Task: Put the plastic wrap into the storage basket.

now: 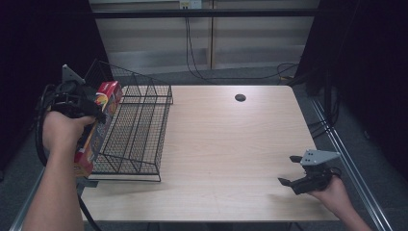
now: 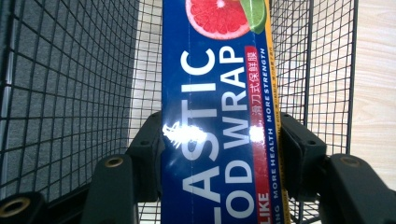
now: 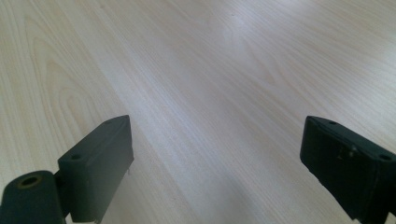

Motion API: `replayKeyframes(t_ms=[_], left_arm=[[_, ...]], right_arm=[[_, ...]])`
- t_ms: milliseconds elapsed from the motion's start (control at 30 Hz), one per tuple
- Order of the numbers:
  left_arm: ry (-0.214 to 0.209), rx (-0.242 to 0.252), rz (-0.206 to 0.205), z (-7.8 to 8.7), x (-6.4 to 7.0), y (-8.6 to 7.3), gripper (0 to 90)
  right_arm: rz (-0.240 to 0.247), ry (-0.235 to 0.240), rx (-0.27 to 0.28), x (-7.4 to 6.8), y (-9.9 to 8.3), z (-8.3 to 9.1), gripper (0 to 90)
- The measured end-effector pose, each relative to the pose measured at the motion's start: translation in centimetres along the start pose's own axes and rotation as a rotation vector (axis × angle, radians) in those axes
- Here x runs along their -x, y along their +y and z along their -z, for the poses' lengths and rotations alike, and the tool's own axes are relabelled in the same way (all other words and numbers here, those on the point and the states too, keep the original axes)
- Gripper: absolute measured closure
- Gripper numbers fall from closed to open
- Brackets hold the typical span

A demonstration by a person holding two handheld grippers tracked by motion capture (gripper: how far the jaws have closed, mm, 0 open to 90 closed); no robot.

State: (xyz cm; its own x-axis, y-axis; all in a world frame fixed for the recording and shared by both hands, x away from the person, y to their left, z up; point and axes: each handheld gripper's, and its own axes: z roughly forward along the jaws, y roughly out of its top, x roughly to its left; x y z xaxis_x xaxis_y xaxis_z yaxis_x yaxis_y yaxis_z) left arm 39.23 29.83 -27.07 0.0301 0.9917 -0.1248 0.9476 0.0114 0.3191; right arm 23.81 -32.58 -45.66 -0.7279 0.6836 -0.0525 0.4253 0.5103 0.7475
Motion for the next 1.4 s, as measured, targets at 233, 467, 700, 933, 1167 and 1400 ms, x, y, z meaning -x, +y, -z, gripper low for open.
replayKeyframes(t_ms=[233,467,700,933,1167,1400], left_arm=[[-0.001,-0.018,-0.021,-0.3,0.3,0.1,42.8],[0.002,-0.026,-0.014,-0.4,0.6,0.1,42.5],[0.005,-0.031,-0.033,-0.5,0.5,0.1,41.9],[0.007,-0.030,-0.038,-0.6,0.4,0.1,40.7],[-0.014,0.047,-0.082,1.1,1.5,0.9,36.2],[-0.053,0.051,-0.104,1.8,3.3,1.5,32.3]], right_arm=[[-0.001,0.004,-0.001,0.0,0.0,0.0,9.4],[0.002,0.005,-0.002,0.0,0.0,-0.1,9.4],[-0.005,0.009,-0.008,-0.1,0.0,-0.1,9.3],[0.003,0.006,-0.003,0.0,0.0,-0.1,9.4],[0.001,0.007,-0.003,0.0,0.0,-0.1,9.3],[0.006,0.006,0.000,0.0,-0.1,0.1,9.4]])
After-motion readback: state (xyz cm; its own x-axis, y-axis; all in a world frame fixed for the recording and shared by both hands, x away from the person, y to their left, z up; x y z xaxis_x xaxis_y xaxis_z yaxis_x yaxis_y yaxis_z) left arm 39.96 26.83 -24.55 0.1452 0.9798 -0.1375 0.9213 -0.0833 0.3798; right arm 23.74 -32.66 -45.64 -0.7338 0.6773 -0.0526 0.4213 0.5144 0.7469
